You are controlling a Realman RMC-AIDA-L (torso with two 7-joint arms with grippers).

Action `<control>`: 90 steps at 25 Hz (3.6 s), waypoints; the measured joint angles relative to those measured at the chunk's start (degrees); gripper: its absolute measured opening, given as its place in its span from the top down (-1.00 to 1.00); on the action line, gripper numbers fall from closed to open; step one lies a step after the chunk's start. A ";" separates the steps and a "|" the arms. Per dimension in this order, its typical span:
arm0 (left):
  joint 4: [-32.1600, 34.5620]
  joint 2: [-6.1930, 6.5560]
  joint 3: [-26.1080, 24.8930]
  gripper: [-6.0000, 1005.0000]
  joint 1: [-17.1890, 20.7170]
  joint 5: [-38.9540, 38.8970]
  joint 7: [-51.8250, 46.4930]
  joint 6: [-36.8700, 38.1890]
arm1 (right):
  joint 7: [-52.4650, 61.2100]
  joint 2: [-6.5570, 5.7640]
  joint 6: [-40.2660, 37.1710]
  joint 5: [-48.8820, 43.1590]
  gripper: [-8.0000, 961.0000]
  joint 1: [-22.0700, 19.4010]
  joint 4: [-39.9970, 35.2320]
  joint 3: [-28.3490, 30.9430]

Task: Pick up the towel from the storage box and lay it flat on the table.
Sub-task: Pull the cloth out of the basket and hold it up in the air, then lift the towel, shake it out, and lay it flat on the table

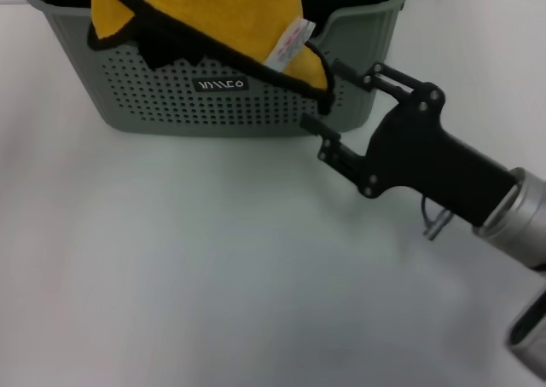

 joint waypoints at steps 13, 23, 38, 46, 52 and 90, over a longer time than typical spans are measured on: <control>-0.09 -0.18 0.34 0.96 -0.03 0.07 -0.28 -0.01 | -27.23 0.02 3.15 22.74 -0.04 -0.10 -3.65 -16.28; -0.56 -0.34 0.16 0.96 0.43 0.15 -0.27 0.00 | -27.74 0.01 2.48 22.90 0.45 -0.65 -3.09 -16.89; -10.99 -1.07 -0.64 0.90 5.82 11.84 3.12 -0.21 | -12.54 -0.05 -3.74 23.30 0.97 -1.75 -3.73 -14.94; -21.76 -0.70 -0.67 0.54 7.79 17.96 10.38 1.02 | -5.76 -1.71 -6.61 20.70 0.96 -3.67 -12.47 -8.74; -26.50 1.09 -0.72 0.11 8.26 24.10 15.97 7.24 | 0.04 -3.26 6.91 10.41 0.96 -5.87 -27.78 0.82; -65.57 -1.25 -16.95 -0.18 8.79 26.90 91.84 20.66 | 46.55 -4.13 80.37 -13.93 0.91 14.86 -59.16 7.93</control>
